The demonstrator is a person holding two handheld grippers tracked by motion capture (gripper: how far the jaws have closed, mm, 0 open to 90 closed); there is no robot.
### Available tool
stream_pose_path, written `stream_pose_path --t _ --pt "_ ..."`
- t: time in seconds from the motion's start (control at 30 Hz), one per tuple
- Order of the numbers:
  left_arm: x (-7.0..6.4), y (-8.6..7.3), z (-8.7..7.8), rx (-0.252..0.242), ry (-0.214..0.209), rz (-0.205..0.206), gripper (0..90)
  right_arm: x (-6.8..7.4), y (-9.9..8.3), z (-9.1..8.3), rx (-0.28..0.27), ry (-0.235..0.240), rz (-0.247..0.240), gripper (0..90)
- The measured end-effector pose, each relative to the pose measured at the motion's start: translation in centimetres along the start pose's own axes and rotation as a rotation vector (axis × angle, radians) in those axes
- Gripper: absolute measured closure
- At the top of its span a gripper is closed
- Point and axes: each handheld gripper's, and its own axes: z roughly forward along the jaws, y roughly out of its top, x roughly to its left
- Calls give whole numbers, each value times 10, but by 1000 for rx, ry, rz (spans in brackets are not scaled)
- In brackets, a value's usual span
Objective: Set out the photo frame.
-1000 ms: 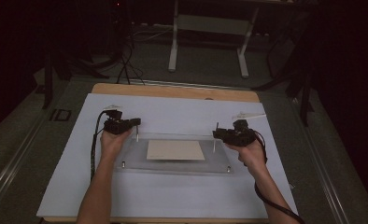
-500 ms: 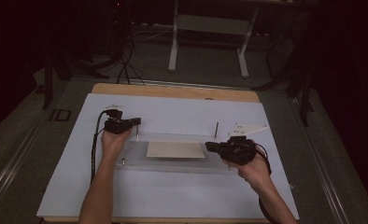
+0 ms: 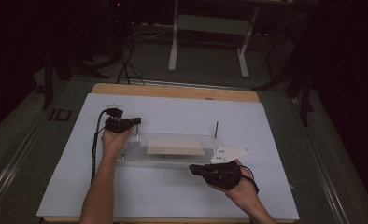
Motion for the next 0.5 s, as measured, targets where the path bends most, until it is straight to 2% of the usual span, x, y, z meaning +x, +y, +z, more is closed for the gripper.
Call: stream_pose_path --t 0.13,0.3,0.5 --pt "0 0 -1 4 -5 5 859 1 -4 10 22 -34 -3 900" --pt "-1 1 -1 7 2 8 857 4 -6 14 3 -104 -24 900" --pt "-3 1 -1 10 19 15 845 4 -6 13 -21 -111 -10 900"
